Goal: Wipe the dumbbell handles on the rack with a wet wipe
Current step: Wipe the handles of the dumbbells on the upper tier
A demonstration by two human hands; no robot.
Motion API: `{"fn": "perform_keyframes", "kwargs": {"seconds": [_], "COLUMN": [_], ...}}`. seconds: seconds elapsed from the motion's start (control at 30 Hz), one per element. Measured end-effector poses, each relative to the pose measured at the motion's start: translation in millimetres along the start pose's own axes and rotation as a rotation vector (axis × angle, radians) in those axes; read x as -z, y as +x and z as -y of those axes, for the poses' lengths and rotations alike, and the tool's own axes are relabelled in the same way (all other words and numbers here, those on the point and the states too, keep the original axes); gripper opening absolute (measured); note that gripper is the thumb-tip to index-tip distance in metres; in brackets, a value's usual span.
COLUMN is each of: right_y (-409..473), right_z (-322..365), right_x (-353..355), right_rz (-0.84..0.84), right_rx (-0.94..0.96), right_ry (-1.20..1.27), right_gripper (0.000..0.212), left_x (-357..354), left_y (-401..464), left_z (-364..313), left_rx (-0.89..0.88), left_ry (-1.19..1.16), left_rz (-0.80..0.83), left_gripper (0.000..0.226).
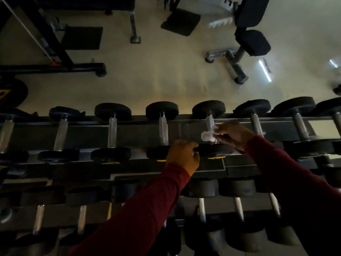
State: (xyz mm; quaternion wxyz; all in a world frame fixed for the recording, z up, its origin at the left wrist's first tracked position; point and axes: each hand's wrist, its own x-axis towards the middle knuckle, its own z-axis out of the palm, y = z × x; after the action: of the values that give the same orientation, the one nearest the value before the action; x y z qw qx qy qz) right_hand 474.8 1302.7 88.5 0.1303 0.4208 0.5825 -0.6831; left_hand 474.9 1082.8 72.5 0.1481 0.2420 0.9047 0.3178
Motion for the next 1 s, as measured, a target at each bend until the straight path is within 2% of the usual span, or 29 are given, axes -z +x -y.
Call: {"fn": "perform_keyframes", "kwargs": {"seconds": [0.07,0.1,0.17,0.23,0.3,0.37,0.5,0.57,0.7,0.87,1.0], "right_y": [10.7,19.1,38.7,53.6,61.1,62.4,64.8,69.5,85.5,106.0,113.8], "right_z": [-3.1,-4.5,-8.8,-13.5,-18.3,-17.5,-10.3,-10.7,-21.9,-30.5,-32.4], "right_x": [17.9,27.2,45.6,54.1,54.0,49.0,52.0,54.7,56.9,59.2,64.1], "right_rz": [-0.047,-0.088,-0.153,-0.110,-0.039,-0.021,0.154,0.206,0.117,0.233,0.107], "right_rx": [0.053,0.092,0.214,0.349,0.402,0.424,0.227,0.258,0.320,0.266,0.203], "right_ry": [-0.179,-0.354,-0.885,-1.342,-1.563,-1.565,-1.152,-1.233,-1.393,-1.362,-1.239], "right_gripper": [0.013,0.014,0.023,0.029,0.034,0.034,0.038,0.033,0.026,0.027,0.033], "left_x": [-13.9,-21.6,-37.5,-50.0,-57.9,-60.8,-66.4,-69.2,-72.0,-72.6,-75.2], "left_y": [6.7,9.9,16.2,21.9,27.1,30.6,34.7,35.6,39.2,43.5,40.3], "left_z": [-15.9,-23.9,-38.1,-50.5,-58.1,-61.7,-63.5,-65.7,-66.1,-62.0,-59.3], "left_rx": [0.029,0.053,0.095,0.153,0.240,0.330,0.409,0.445,0.476,0.470,0.429], "left_ry": [-0.040,-0.050,-0.054,-0.051,-0.044,-0.061,-0.027,-0.028,-0.008,-0.011,-0.032], "left_rz": [0.025,0.044,0.080,0.107,0.091,0.063,0.033,0.009,-0.015,-0.026,-0.061], "left_gripper": [0.035,0.035,0.034,0.032,0.034,0.038,0.040,0.042,0.041,0.037,0.033]}}
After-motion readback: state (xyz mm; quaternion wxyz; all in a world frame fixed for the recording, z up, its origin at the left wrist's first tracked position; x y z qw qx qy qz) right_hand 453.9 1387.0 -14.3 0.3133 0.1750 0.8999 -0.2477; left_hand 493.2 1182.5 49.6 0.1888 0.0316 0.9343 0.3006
